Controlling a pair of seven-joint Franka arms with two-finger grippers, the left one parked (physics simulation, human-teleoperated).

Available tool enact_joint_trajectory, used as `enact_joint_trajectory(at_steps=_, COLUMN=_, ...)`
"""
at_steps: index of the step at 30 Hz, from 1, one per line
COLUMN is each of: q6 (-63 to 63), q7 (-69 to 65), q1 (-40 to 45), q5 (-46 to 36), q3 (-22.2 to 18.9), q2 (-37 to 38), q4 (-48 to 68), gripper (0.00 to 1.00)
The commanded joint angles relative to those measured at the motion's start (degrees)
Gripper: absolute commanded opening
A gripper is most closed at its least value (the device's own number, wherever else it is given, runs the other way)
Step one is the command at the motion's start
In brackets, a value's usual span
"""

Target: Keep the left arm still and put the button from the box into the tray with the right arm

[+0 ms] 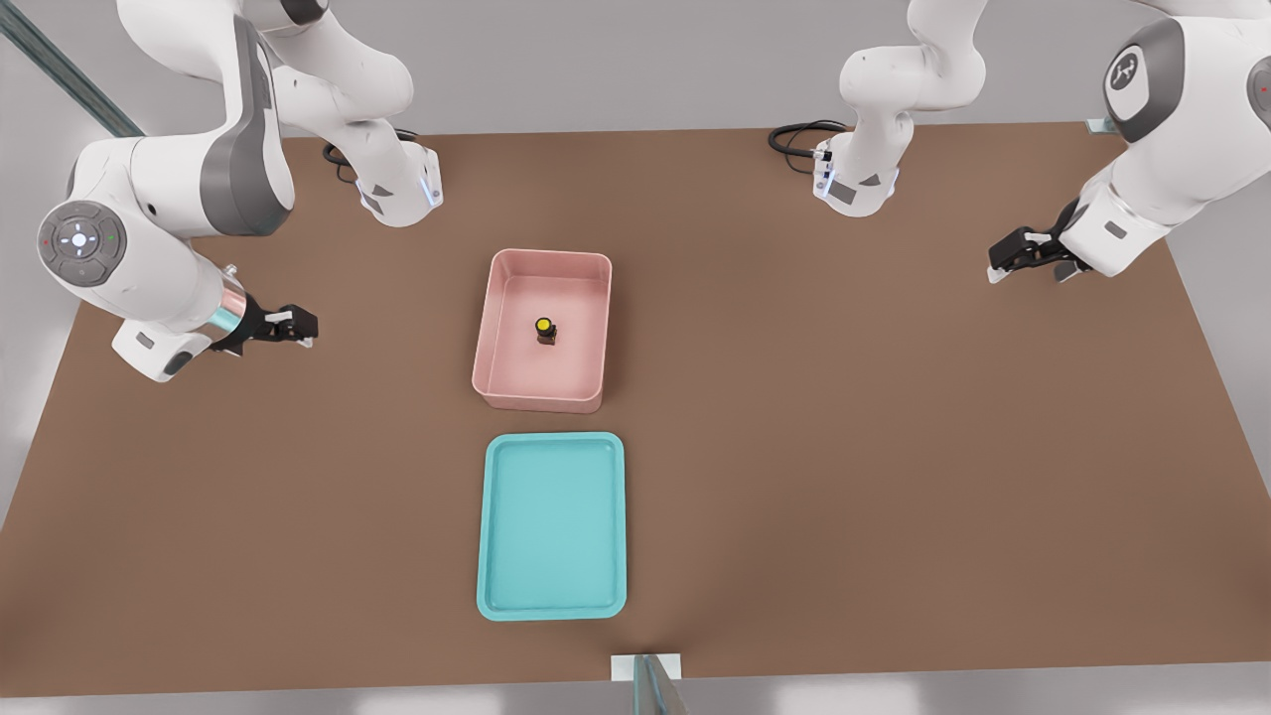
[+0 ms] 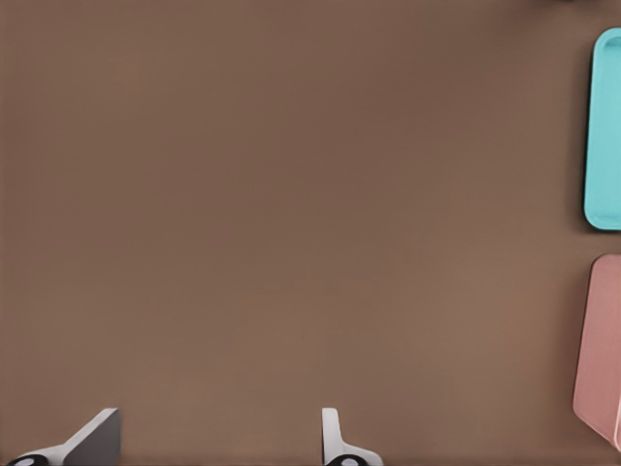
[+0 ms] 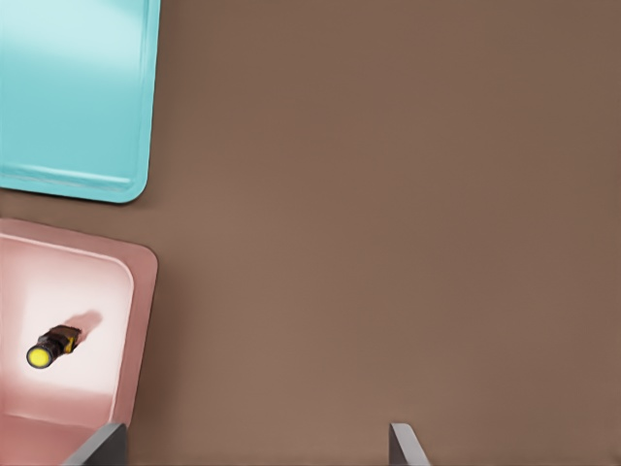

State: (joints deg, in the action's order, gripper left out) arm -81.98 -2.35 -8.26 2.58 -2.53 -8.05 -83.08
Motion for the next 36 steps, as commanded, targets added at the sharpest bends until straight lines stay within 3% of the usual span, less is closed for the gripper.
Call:
enact_joint_trajectory(at_steps=1, q6=0.33, q7=-1.25, q1=0.0, q5=-0.03, q3=-0.02, q2=-0.03, q4=0.03, gripper=1.0)
enact_joint_trajectory(at_steps=3, q6=0.24, q7=-0.81, q1=-0.88, q5=-0.82, q3=0.34, q2=-1.09, q4=0.03, gripper=1.0)
enact_joint_trajectory(at_steps=6, q6=-0.81, q7=13.86, q1=-5.53, q5=-0.64, q3=10.44, q2=-6.45, q4=0.03, gripper=1.0)
enact_joint_trajectory(at_steps=9, q6=-7.75, q7=31.35, q1=-16.79, q5=-0.91, q3=10.71, q2=-9.17, q4=-3.66, gripper=1.0)
enact_joint_trajectory(at_steps=11, q6=-17.77, q7=40.32, q1=-15.73, q5=-2.84, q3=13.87, q2=-8.3, q4=-13.41, gripper=1.0)
enact_joint_trajectory(at_steps=15, q6=-32.97, q7=42.69, q1=-14.24, q5=-5.13, q3=13.96, q2=-5.4, q4=-28.0, gripper=1.0)
enact_joint_trajectory(at_steps=20, q6=-50.73, q7=55.61, q1=-16.79, q5=-6.97, q3=15.72, q2=-5.83, q4=-39.17, gripper=1.0)
enact_joint_trajectory(at_steps=25, q6=-56.79, q7=65.37, q1=-19.25, q5=-4.51, q3=15.81, q2=-7.41, q4=-42.42, gripper=1.0)
enact_joint_trajectory(at_steps=36, q6=-66.2, q7=65.46, q1=-20.92, q5=-1.44, q3=15.81, q2=-12.34, q4=-48.22, gripper=1.0)
